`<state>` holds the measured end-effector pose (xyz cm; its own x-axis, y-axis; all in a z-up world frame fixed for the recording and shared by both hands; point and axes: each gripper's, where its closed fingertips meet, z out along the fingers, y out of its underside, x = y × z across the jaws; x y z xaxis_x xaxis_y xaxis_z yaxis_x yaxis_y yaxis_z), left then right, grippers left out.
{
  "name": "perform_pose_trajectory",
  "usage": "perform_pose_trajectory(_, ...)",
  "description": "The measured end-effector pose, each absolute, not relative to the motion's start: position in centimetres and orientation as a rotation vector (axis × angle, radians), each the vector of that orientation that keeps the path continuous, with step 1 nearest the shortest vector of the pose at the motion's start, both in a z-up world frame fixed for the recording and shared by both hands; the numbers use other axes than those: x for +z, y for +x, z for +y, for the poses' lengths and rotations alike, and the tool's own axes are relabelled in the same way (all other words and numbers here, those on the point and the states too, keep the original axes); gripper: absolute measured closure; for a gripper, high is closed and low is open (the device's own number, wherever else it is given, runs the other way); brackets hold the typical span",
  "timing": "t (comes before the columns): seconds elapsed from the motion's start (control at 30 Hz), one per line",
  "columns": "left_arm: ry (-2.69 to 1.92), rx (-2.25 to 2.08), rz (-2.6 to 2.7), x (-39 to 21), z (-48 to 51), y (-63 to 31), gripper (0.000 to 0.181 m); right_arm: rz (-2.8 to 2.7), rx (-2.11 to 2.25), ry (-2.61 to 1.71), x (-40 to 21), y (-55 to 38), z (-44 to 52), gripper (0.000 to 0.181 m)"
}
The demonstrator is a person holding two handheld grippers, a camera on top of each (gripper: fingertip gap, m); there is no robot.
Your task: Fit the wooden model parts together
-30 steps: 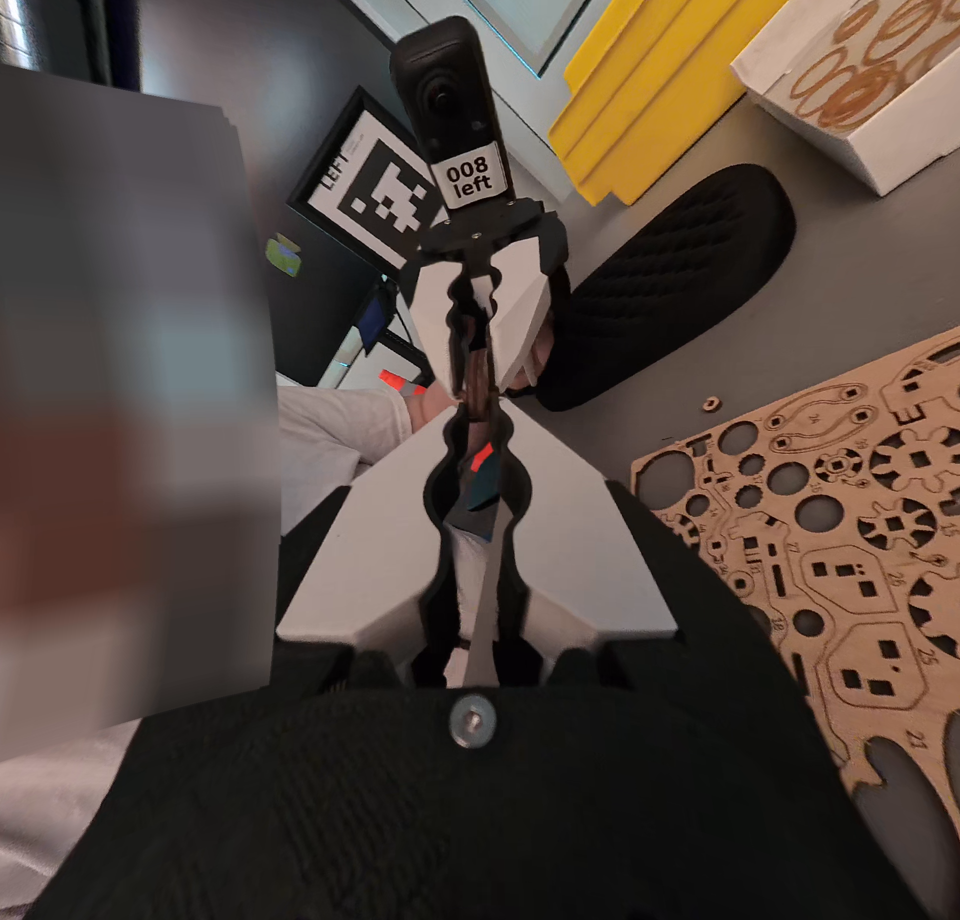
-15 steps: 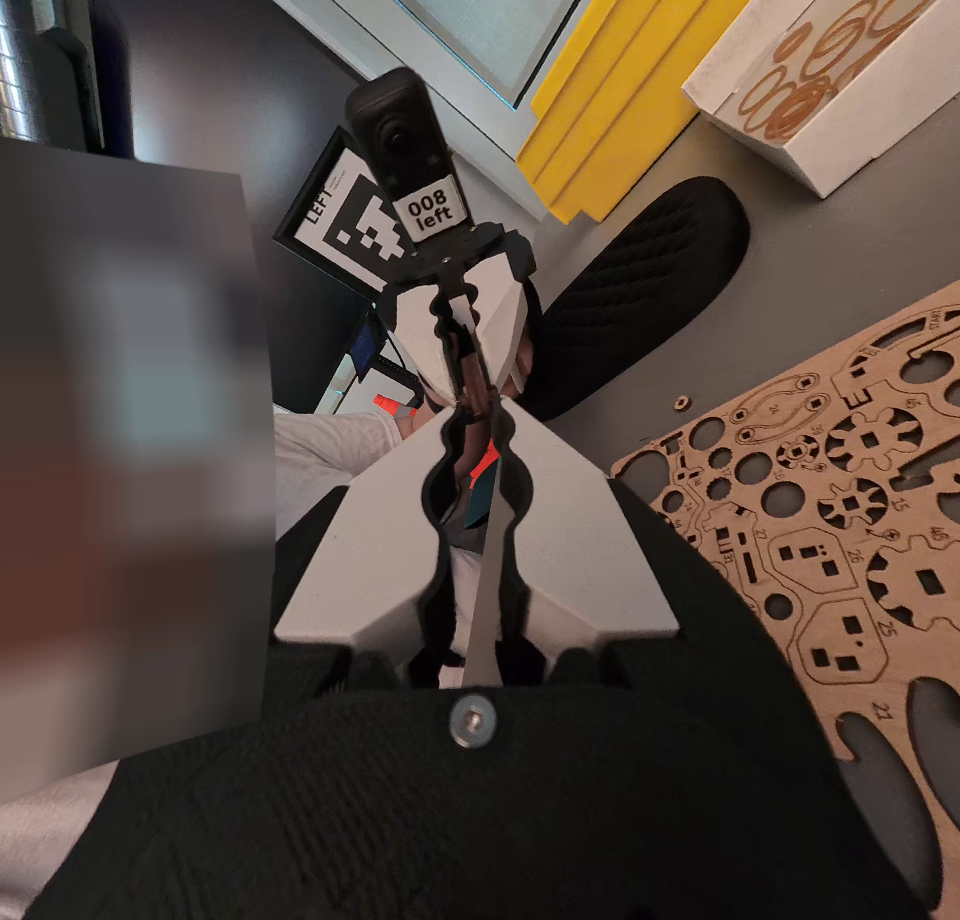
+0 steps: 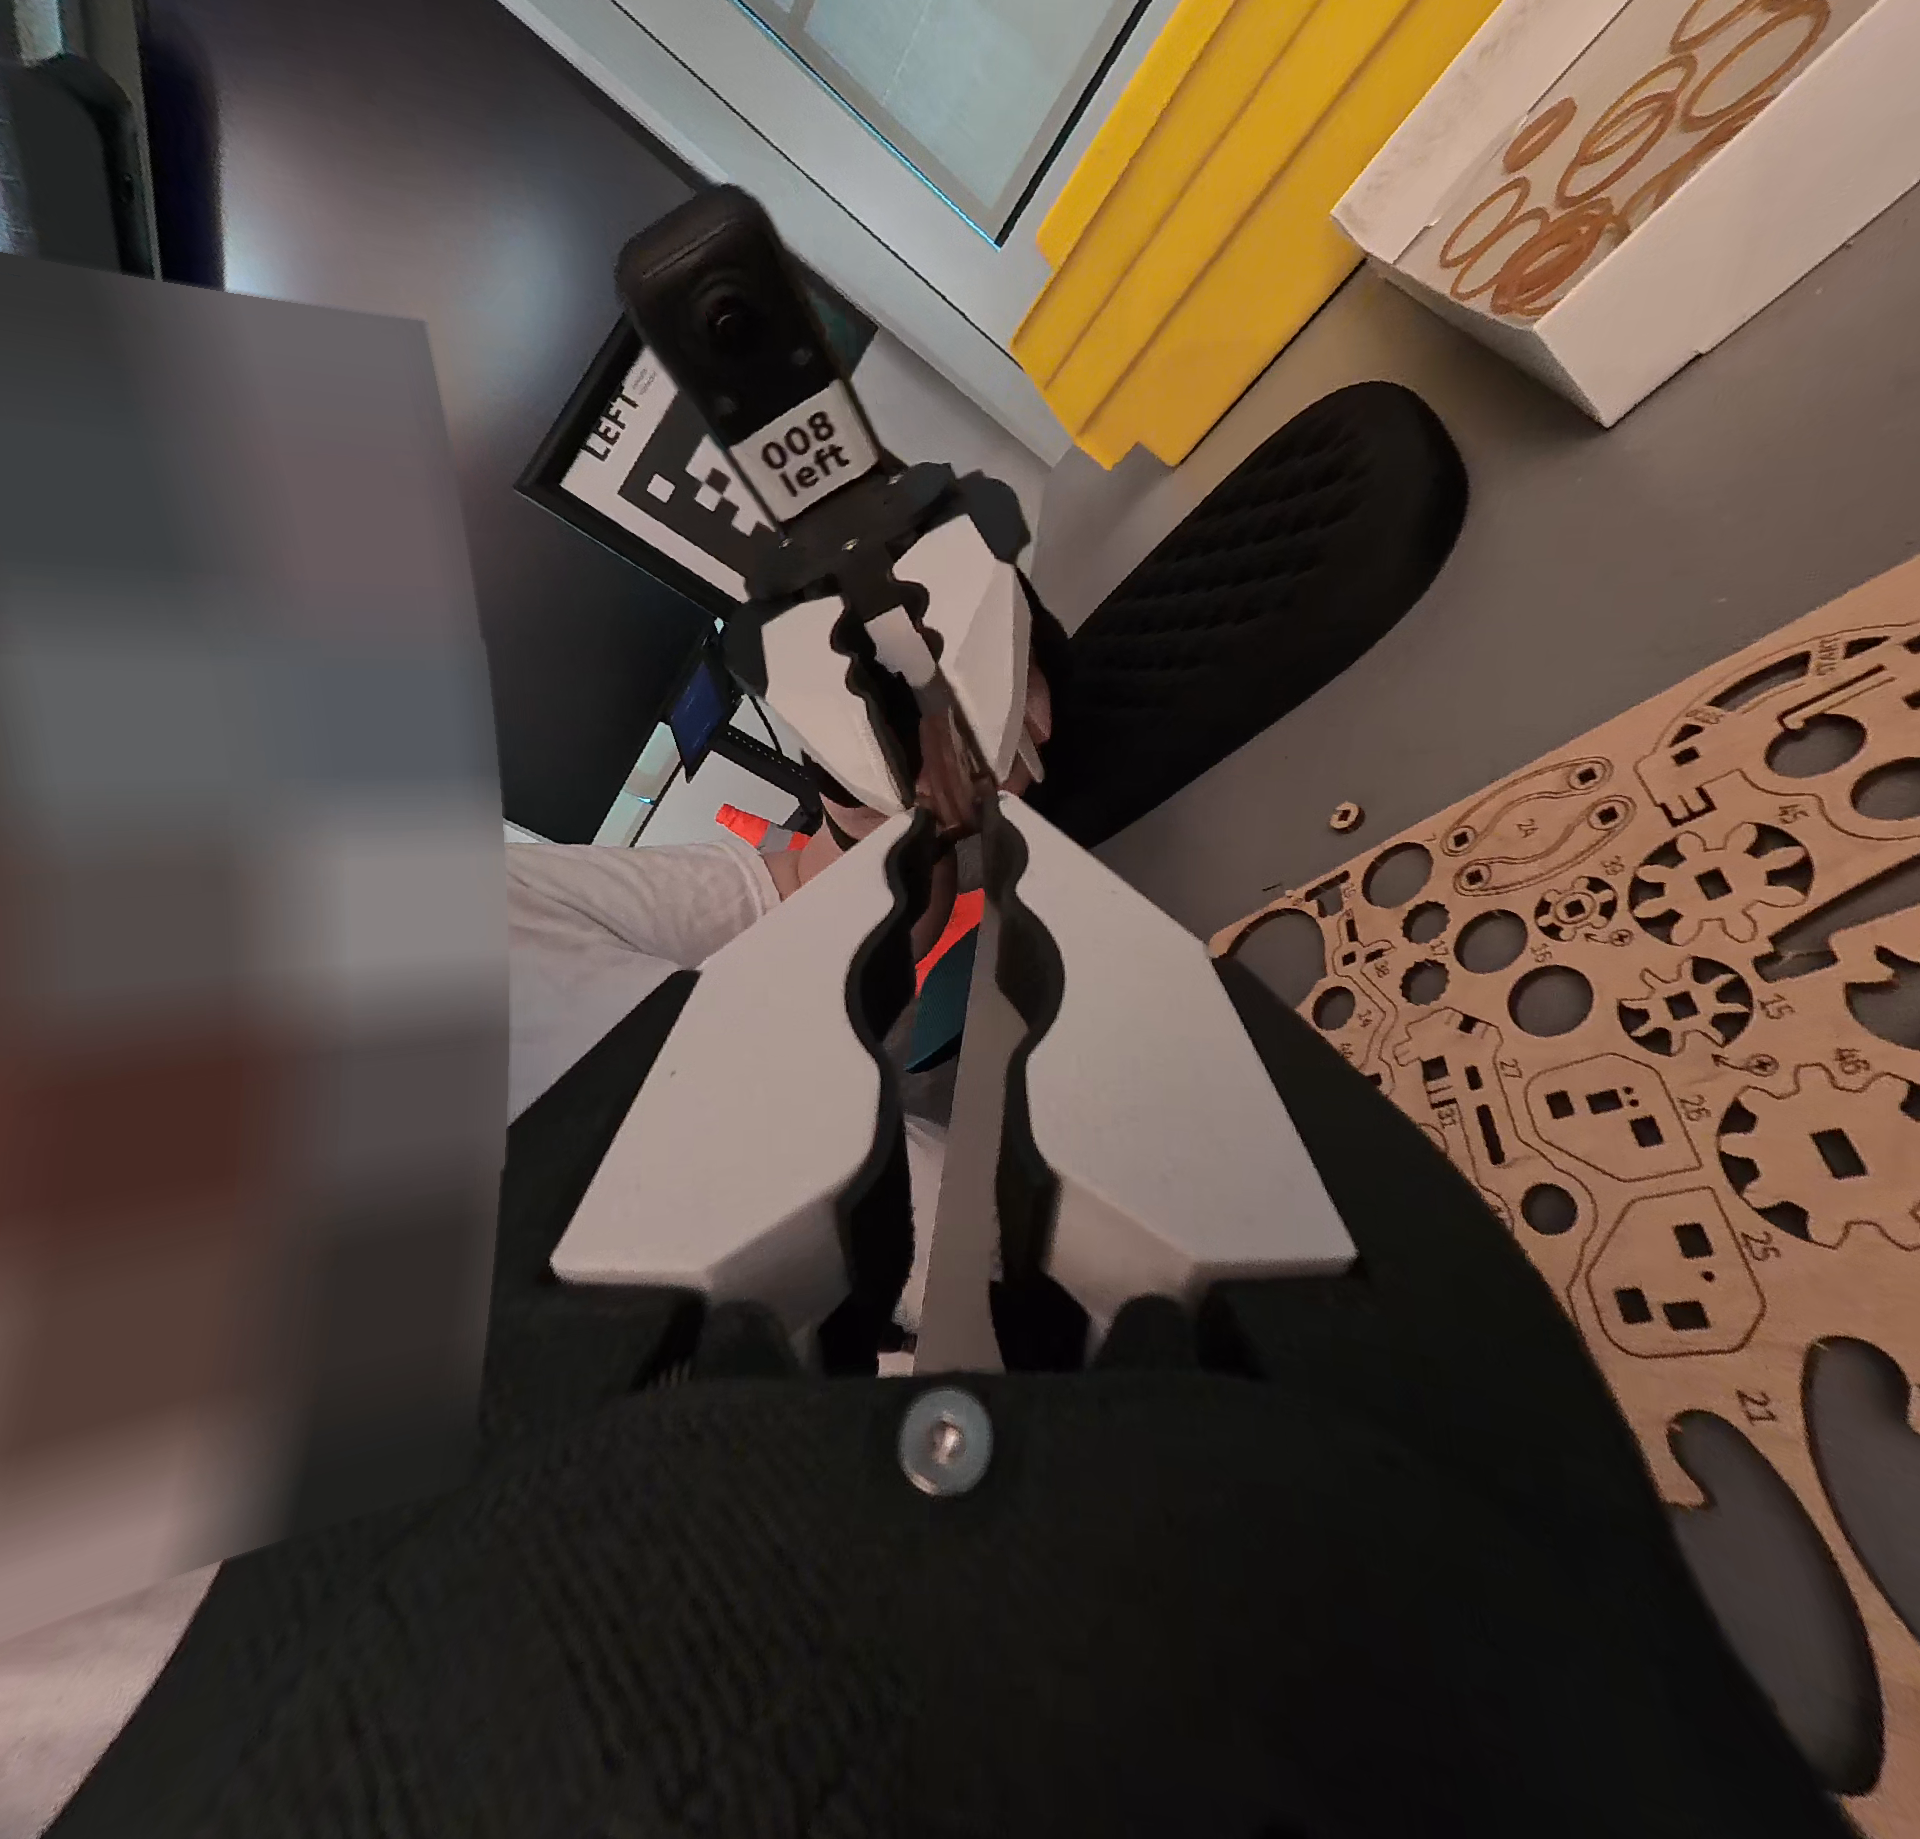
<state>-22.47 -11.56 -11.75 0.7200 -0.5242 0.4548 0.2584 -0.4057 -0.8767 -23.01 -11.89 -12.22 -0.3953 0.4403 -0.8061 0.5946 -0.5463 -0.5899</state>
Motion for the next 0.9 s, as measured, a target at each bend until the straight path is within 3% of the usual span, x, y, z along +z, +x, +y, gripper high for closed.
perform_pose_trajectory(0.9, -1.828, -1.024, 0.005, -12.2, -11.8, -22.8, 0.172, 1.317, -2.093, 1.669, -12.7, -23.3, -12.1, 0.172)
